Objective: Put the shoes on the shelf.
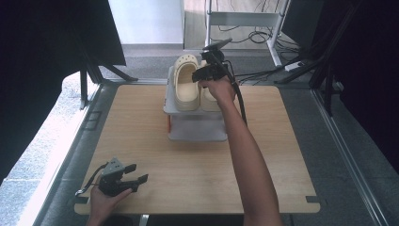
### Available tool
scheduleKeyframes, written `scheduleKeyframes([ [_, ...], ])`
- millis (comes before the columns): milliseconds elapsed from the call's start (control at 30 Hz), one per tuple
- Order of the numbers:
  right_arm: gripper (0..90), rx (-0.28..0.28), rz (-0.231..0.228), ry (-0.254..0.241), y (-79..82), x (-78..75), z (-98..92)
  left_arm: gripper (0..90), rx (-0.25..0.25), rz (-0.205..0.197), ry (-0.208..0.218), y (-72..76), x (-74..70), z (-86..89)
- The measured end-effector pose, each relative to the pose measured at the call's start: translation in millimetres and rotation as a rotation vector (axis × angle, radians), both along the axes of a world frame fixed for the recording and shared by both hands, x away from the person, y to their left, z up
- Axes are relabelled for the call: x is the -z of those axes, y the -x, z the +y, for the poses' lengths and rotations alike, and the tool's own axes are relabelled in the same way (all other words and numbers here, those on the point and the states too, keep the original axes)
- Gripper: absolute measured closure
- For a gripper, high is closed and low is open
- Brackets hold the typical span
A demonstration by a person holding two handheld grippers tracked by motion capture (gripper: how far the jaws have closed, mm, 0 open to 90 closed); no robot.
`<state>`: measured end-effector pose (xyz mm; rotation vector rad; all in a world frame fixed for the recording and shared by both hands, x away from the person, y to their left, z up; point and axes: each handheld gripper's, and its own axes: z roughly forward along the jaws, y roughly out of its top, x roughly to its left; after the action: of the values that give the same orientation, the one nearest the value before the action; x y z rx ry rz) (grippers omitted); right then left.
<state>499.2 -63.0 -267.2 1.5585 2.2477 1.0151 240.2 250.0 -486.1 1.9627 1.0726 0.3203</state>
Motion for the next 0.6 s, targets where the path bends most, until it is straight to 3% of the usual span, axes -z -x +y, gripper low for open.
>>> scheduleKeyframes([
  [133,44.4,-0.054,-0.037,-0.017,13.2,-0.9,-10.9,33.2,-0.001,0.003,-0.005,-0.3,0.3,-0.5],
  [367,55.7,-0.210,-0.095,-0.053,38.3,0.6,-27.8,33.1,-0.005,0.006,-0.009,-1.1,1.0,-1.8],
  [600,61.4,-0.352,-0.106,-0.070,56.6,10.2,-38.1,33.1,-0.004,0.006,-0.015,-1.2,1.1,-2.0],
])
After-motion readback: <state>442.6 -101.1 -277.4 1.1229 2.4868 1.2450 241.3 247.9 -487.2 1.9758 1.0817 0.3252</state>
